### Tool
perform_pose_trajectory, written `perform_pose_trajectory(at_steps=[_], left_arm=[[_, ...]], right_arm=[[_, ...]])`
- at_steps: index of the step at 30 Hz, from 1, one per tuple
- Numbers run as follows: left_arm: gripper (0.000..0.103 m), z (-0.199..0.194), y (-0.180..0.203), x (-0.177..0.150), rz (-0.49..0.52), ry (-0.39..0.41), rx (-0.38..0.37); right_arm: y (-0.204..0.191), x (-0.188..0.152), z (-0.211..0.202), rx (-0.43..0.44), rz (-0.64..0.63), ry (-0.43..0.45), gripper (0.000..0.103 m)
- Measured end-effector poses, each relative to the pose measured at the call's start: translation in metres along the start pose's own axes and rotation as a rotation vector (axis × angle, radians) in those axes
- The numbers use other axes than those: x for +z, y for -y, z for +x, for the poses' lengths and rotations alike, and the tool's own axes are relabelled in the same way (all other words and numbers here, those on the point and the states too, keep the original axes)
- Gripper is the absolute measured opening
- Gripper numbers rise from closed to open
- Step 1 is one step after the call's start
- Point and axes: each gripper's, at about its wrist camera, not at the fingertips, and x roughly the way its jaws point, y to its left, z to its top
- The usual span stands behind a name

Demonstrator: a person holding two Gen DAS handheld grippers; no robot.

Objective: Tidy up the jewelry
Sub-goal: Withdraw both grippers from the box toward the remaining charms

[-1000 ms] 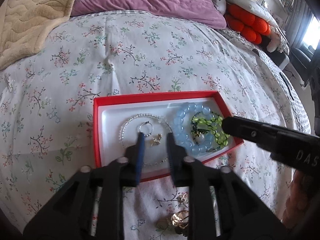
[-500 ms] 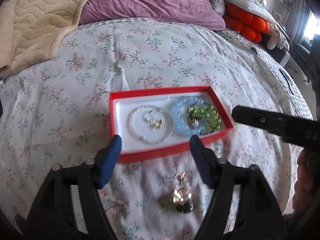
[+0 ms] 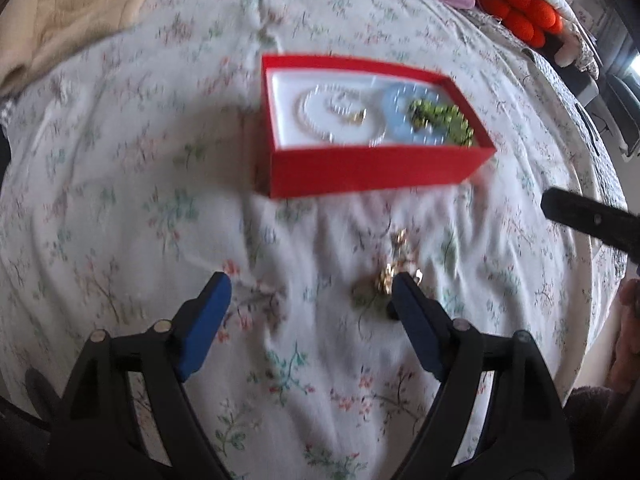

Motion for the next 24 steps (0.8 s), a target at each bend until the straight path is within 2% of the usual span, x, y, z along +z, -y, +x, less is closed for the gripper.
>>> perform_pose_trajectory(at_steps=[4,15,24], left_arm=[[0.083,0.001,-0.004,-0.007,-0.021,-0.019,-0.012],[0.083,0.001,-0.023,-0.024,0.02,-0.036,0.053],[0.083,-0.002,-0.051,-0.039,0.037,-0.036,0.094]], right_arm=[[-0.001,-0.013,0.006,-0.018,-0.007,-0.043,0.074],[-0.027,-0.041,0.042,0.024,-0.055,-0.161,0.072],[-0.065,-0.05,0.067,0.055,-0.12,-0.201,0.042]])
